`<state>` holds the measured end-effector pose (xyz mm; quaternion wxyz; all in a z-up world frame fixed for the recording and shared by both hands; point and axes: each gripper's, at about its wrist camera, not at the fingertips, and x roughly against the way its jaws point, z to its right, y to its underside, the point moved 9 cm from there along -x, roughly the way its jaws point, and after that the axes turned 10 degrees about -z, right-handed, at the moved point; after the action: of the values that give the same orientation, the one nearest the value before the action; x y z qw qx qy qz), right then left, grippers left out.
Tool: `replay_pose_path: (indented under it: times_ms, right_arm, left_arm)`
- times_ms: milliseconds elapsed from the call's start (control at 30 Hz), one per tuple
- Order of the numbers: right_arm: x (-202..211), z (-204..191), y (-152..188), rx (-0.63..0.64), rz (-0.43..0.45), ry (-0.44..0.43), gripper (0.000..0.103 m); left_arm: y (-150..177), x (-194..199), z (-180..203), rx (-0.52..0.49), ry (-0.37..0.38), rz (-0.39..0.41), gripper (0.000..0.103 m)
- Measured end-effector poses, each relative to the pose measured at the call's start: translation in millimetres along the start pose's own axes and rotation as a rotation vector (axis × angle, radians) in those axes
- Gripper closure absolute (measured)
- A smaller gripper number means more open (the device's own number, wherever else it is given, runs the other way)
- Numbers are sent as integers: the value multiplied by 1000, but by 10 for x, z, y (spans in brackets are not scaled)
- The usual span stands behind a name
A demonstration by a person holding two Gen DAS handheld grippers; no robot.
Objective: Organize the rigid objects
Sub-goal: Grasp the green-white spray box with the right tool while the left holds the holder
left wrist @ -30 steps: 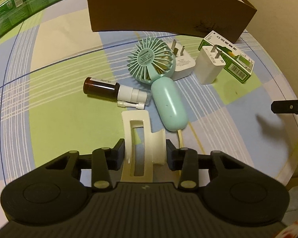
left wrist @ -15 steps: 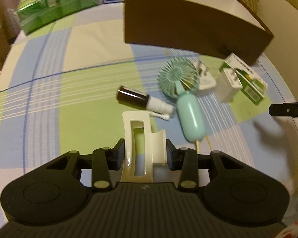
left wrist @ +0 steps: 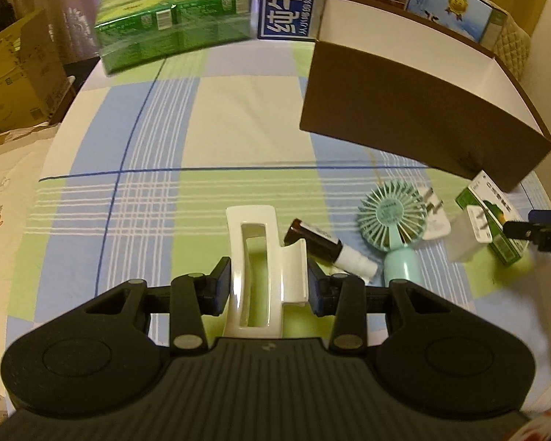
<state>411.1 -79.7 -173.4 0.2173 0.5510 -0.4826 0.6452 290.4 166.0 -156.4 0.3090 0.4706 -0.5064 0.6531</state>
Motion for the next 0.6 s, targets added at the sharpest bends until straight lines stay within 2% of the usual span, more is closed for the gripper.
replay_pose_path:
  times_ms: [67, 167, 300, 400, 600]
  right_arm:
    - [-84, -16, -23, 18, -7, 11, 30]
    - [-151, -11, -8, 43, -7, 29, 45]
    - [-133, -27, 88, 78, -3, 36, 50]
    - [-81, -25, 198, 54, -32, 38, 50]
    - [67, -161, 526, 18, -111, -20, 50]
  left_arm:
    - [-9, 1, 2, 5, -1, 1, 67]
    - [5, -9, 24, 9, -1, -5, 67]
    - [34, -36, 42, 14, 3, -13, 67]
    - [62, -54, 57, 16, 7, -21, 67]
    - [136, -79, 123, 8, 22, -36, 67]
